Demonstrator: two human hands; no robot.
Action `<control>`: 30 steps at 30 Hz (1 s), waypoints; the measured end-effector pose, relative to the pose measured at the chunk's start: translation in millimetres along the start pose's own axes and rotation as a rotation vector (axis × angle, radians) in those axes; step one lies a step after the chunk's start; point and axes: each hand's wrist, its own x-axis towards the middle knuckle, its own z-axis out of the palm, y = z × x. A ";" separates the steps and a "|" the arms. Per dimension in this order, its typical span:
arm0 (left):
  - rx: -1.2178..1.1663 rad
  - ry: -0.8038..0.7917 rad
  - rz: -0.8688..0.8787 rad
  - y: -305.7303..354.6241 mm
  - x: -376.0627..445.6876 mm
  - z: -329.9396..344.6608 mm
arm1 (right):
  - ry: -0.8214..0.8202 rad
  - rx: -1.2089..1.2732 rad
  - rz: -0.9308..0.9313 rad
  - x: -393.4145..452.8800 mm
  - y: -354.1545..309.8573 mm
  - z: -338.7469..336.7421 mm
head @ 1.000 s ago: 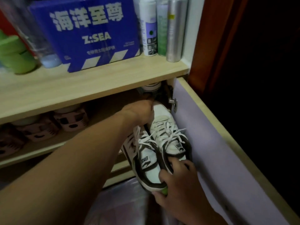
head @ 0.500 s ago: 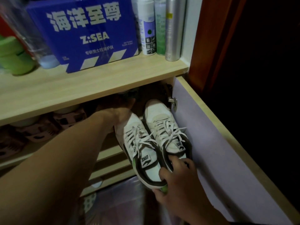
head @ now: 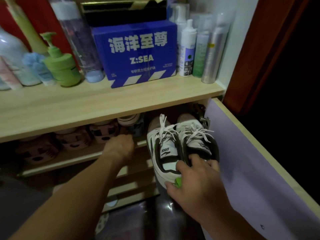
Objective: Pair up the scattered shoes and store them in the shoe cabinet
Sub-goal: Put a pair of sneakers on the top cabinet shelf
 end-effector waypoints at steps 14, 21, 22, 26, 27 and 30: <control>-0.120 -0.020 0.062 0.2 -8.3 0.8 | -0.070 -0.071 -0.038 144.6 11.6 33.5; -0.147 -0.073 0.101 19.1 -1.6 7.0 | -0.227 -0.038 0.005 201.4 19.1 46.9; -0.136 -0.089 0.094 19.7 -0.9 7.4 | -0.197 -0.018 0.011 200.1 17.5 48.7; -0.214 0.004 0.109 13.4 -6.9 7.3 | 0.174 0.141 0.180 148.8 -8.1 74.6; -0.262 0.092 0.113 11.6 -10.5 10.4 | 0.223 0.238 0.308 132.5 -9.3 80.1; -0.406 0.386 -0.049 -7.4 -14.4 12.1 | 0.148 0.447 0.485 121.9 -5.5 94.9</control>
